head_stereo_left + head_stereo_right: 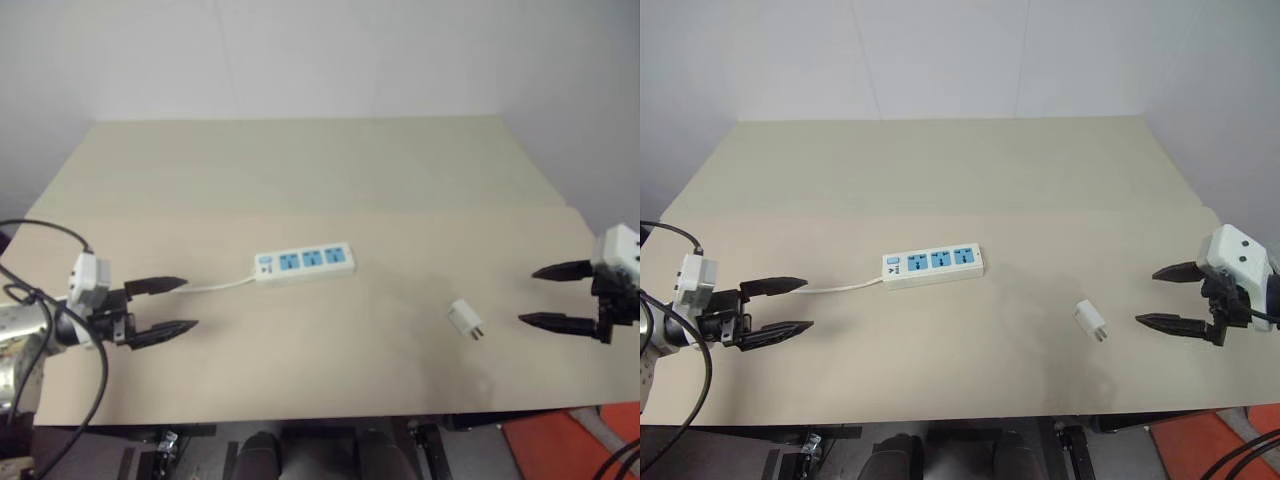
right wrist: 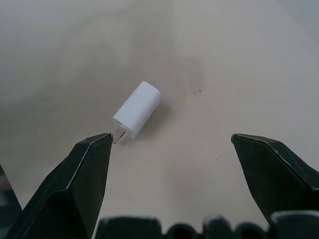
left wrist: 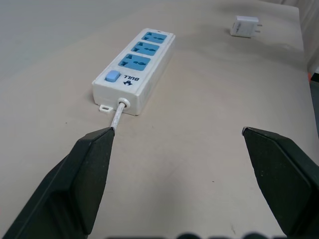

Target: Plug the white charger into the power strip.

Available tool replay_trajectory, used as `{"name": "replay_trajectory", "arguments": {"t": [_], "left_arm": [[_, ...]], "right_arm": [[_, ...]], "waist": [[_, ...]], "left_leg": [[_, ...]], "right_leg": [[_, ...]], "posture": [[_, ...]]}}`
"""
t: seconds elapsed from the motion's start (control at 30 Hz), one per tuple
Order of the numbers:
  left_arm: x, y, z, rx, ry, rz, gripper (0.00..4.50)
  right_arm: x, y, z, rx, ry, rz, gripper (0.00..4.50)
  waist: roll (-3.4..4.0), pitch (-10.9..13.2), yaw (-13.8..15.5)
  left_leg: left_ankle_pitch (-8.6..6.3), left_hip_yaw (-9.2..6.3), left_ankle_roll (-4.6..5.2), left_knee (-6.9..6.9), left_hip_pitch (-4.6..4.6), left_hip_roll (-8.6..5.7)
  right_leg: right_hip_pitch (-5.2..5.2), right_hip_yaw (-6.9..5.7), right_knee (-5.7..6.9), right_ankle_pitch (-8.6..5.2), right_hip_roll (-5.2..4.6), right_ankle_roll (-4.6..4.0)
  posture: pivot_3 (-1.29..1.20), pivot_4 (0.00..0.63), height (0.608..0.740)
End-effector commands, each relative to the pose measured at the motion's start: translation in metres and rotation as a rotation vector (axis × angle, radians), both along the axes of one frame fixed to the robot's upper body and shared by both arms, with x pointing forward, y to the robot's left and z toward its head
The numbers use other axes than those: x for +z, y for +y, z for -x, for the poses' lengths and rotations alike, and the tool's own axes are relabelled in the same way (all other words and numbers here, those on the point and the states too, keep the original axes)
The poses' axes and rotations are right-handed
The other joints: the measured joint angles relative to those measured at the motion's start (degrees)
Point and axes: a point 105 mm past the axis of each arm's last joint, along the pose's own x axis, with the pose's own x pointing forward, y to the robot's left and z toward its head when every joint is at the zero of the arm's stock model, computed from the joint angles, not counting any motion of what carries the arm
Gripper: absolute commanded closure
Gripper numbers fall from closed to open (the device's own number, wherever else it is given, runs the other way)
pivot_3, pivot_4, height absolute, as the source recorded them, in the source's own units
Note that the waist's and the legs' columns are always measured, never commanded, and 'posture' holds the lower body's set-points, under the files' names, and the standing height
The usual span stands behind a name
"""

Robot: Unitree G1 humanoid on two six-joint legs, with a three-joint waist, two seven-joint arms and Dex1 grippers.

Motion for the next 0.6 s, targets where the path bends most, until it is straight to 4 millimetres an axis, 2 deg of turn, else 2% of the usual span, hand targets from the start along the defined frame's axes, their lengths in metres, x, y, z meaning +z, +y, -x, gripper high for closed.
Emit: {"name": "replay_trajectory", "arguments": {"t": [0.03,0.47,0.6], "left_arm": [[0.011,-0.004,0.000,-0.017,-0.052,0.006,0.02],[0.012,-0.005,-0.017,-0.016,-0.117,0.013,0.02],[0.016,-0.007,-0.031,-0.020,-0.170,0.013,0.02]], "right_arm": [[0.010,0.006,0.000,0.016,-0.025,-0.007,0.00],[0.014,0.012,0.000,-0.004,-0.049,-0.041,0.00],[0.015,0.016,0.000,-0.001,-0.070,-0.048,0.00]], "waist": [[0.00,0.0,0.0],[0.00,0.0,0.1],[0.00,0.0,0.1]], "left_leg": [[0.00,0.00,0.00,0.00,0.00,0.00],[0.00,0.00,0.00,0.00,-0.01,-0.02],[0.00,0.00,0.00,0.00,0.01,-0.01]], "right_leg": [[0.00,0.00,0.00,0.00,0.00,0.00],[0.00,0.00,0.01,0.00,-0.01,0.00],[0.00,0.00,0.05,0.00,0.00,0.00]], "posture": [[0.00,0.150,0.740],[0.00,0.150,0.740],[0.00,0.150,0.740]]}}
